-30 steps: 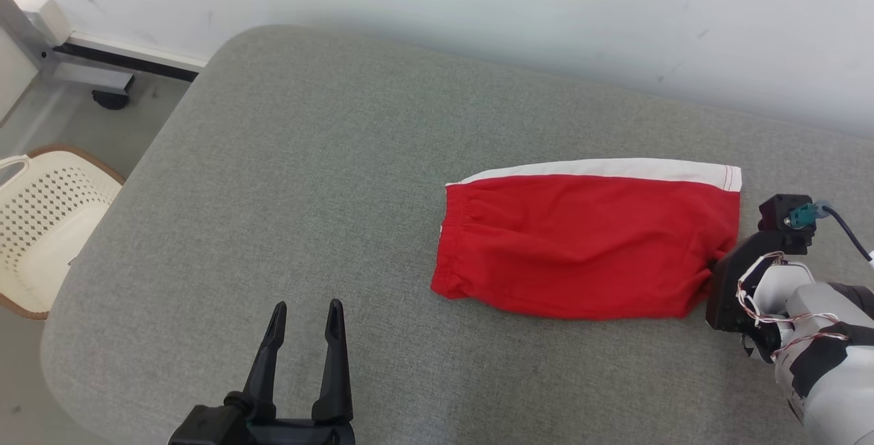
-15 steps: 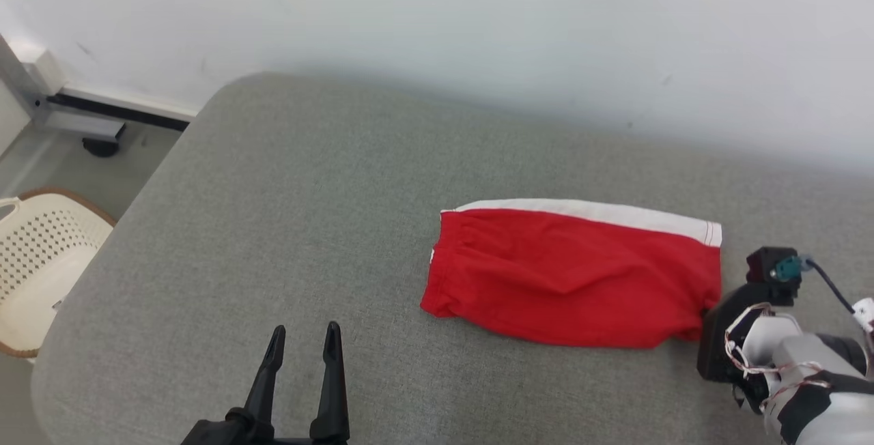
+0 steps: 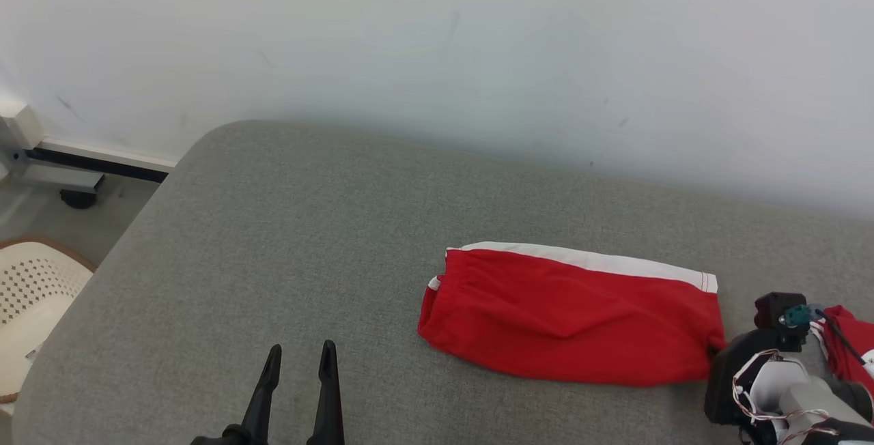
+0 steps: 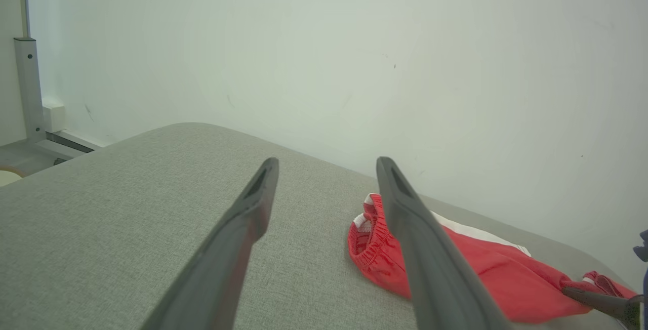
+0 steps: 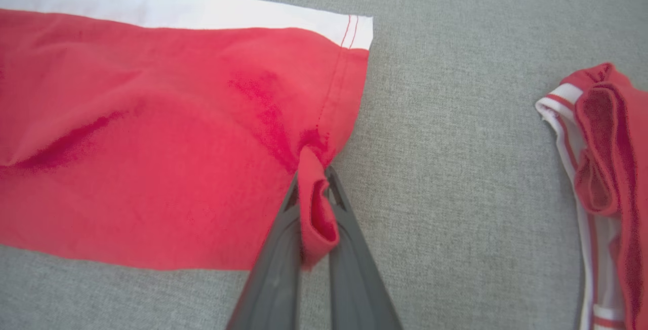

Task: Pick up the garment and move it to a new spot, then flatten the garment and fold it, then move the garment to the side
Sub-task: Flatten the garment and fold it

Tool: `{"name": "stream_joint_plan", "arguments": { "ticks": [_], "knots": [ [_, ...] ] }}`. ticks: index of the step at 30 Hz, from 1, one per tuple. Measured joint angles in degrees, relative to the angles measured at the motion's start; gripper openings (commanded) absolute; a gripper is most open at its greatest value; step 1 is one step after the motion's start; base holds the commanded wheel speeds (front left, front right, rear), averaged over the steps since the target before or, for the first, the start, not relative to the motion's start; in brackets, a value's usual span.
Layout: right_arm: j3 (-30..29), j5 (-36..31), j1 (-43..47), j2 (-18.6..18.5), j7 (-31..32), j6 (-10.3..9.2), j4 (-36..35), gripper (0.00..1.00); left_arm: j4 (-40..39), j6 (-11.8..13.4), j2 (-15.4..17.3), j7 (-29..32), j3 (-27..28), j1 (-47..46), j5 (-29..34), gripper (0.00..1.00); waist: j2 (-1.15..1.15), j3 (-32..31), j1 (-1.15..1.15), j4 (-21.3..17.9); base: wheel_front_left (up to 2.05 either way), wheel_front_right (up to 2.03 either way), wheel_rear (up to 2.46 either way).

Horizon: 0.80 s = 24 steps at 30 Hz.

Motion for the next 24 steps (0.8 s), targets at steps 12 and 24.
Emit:
{"name": "stream_joint_plan", "arguments": {
  "ticks": [12, 24],
  "knots": [
    [-2.3, -1.4, 1.8, 0.3, 5.4, 0.00, -0.3, 1.00, 0.3, 0.0, 0.0, 0.0, -0.5, 0.5, -0.4, 1.00, 0.00, -1.1, 0.00, -0.5, 0.00, 0.00, 0.00],
    [-6.3, -5.4, -9.4, -3.6, 20.1, 0.00, 2.6, 1.00, 0.3, -0.1, 0.0, 0.0, -0.6, 1.0, -0.4, 1.00, 0.00, -0.9, 0.00, -0.1, 0.00, 0.00, 0.00]
  ]
}}
